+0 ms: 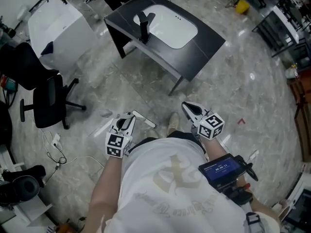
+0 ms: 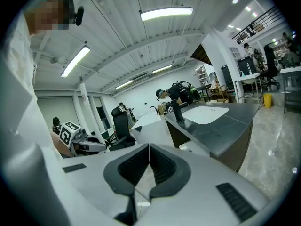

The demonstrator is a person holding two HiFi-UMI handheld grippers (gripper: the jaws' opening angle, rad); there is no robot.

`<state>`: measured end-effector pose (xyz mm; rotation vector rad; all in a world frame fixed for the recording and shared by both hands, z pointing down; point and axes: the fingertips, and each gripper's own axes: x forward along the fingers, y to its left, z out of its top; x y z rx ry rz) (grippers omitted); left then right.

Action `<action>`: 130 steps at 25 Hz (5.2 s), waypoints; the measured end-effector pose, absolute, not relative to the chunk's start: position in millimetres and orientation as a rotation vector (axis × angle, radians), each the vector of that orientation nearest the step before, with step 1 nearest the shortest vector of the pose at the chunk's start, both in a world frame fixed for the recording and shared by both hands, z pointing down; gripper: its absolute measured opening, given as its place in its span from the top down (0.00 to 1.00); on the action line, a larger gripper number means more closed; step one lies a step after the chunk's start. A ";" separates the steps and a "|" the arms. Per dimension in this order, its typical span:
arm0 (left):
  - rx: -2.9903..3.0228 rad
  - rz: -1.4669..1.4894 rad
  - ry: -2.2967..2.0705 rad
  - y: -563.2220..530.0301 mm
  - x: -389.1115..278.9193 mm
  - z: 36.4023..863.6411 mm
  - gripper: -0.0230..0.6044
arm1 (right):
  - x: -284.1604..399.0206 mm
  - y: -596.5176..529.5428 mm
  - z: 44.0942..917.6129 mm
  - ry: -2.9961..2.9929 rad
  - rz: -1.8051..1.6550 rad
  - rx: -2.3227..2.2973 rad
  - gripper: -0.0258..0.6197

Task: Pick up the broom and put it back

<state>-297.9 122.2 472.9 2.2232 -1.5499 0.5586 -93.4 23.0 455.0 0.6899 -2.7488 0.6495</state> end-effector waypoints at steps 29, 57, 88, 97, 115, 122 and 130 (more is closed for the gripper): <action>2.264 0.603 -1.464 119.1 -295.1 505.6 0.82 | -60.9 17.9 444.9 -2.690 0.603 0.866 0.93; 2.185 0.884 -1.270 39.0 -234.9 580.1 0.82 | -3.7 -68.1 484.2 -2.646 0.752 0.910 0.93; 2.015 1.145 -1.065 -8.0 -160.6 700.3 0.82 | 70.9 -76.5 529.3 -2.492 0.913 1.050 0.93; 1.978 1.220 -1.024 -22.4 -132.7 733.4 0.82 | 105.1 -103.6 537.2 -2.487 0.906 1.025 0.93; 2.018 1.224 -0.987 -61.7 -118.5 748.3 0.82 | 127.5 -104.1 541.7 -2.436 0.931 1.081 0.93; 2.068 1.206 -0.960 -83.4 -109.8 749.1 0.82 | 134.9 -104.2 545.3 -2.413 0.938 1.099 0.93; 2.102 1.253 -0.908 -108.0 -89.5 751.6 0.81 | 154.6 -116.6 551.1 -2.393 0.962 1.113 0.93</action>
